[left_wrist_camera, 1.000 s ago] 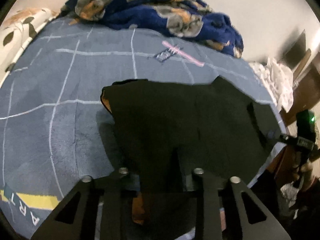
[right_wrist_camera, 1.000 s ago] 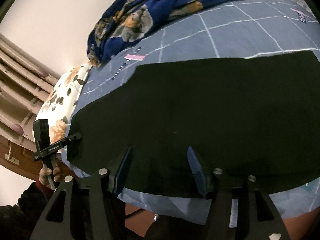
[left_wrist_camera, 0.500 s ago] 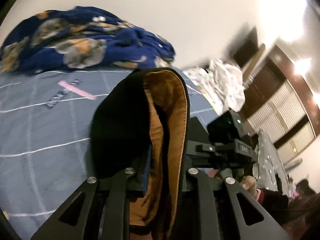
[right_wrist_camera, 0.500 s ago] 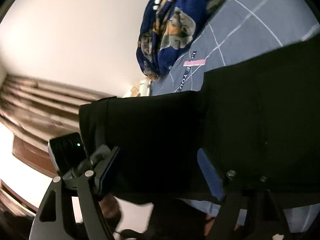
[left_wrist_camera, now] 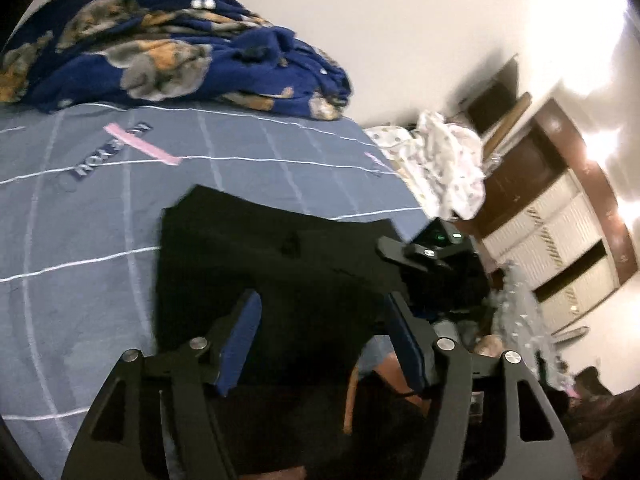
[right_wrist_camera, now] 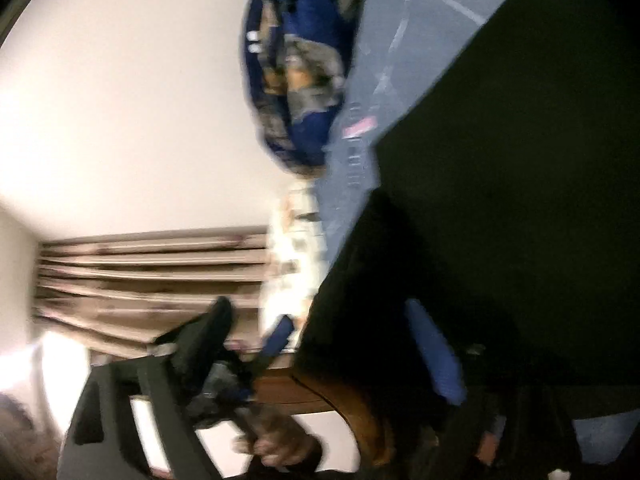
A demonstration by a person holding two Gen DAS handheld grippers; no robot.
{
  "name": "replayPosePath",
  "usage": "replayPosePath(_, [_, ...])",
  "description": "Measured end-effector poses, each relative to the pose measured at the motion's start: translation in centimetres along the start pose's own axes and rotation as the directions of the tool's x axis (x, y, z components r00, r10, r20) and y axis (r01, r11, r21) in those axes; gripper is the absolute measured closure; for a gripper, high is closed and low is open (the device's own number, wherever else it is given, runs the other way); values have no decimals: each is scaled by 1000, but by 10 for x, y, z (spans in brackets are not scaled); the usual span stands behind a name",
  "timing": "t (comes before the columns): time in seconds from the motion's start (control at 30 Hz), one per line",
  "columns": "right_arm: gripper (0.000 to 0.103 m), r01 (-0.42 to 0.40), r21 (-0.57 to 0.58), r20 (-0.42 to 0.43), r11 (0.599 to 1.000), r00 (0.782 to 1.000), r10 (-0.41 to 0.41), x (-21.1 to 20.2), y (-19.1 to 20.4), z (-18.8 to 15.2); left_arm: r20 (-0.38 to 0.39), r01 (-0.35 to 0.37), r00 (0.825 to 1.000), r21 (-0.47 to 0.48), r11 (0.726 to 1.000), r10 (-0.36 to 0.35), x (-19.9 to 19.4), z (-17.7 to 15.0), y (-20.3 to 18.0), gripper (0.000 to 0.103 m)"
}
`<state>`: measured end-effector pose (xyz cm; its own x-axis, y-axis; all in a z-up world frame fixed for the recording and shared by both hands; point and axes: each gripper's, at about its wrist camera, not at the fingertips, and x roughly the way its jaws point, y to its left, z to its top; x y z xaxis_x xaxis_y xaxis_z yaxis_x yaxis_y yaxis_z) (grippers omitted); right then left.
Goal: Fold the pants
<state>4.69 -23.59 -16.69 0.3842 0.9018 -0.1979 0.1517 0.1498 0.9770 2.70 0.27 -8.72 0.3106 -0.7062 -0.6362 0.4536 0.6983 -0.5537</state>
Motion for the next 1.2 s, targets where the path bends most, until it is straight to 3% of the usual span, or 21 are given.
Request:
replayPosePath(0.07, [12,-13,10,3,1000,1000,13,1,-4,0,9,-55,998,1,998,55,-3,-6,9,37])
replayPosePath(0.17, [12,34,4,-1,999,999,-34,2,-6,1,-13,-79,997,-36,996,78,-1,-14,27,37])
replayPosePath(0.3, [12,168,-98,-25,981,985,-171,10,5,-2,-21,-114,993,-38,993,113,-4,-23,36,38])
replayPosePath(0.4, [12,279,-184,-54,942,954,-293,18,8,-11,-15,-125,992,-25,992,125,-6,-26,35,37])
replayPosePath(0.43, [16,306,-210,-51,929,945,-323,20,8,-14,-18,-127,992,-22,992,126,-6,-27,34,37])
replayPosePath(0.5, [48,359,-260,-46,897,923,-383,25,8,-20,-29,-125,992,-24,992,125,-4,-27,34,37])
replayPosePath(0.53, [75,381,-266,-58,885,910,-409,27,6,-21,-34,-127,991,-28,992,126,-3,-27,34,37])
replayPosePath(0.63, [83,365,-202,-80,909,919,-386,24,-3,-19,-40,-128,991,-26,991,127,-3,-25,30,37])
replayPosePath(0.8, [86,311,-215,-44,926,944,-328,-6,32,1,-18,-136,991,-7,991,136,-7,-16,16,32])
replayPosePath(0.9, [86,310,-241,-3,920,947,-320,-35,59,25,-14,-120,993,-5,993,119,-2,-12,8,30])
replayPosePath(1.03, [86,391,-273,88,879,920,-382,-86,81,68,-47,-110,993,7,994,110,21,-11,-7,27])
replayPosePath(1.2, [86,470,-200,160,860,881,-445,-138,60,103,-100,-96,990,44,994,100,52,-13,-29,27])
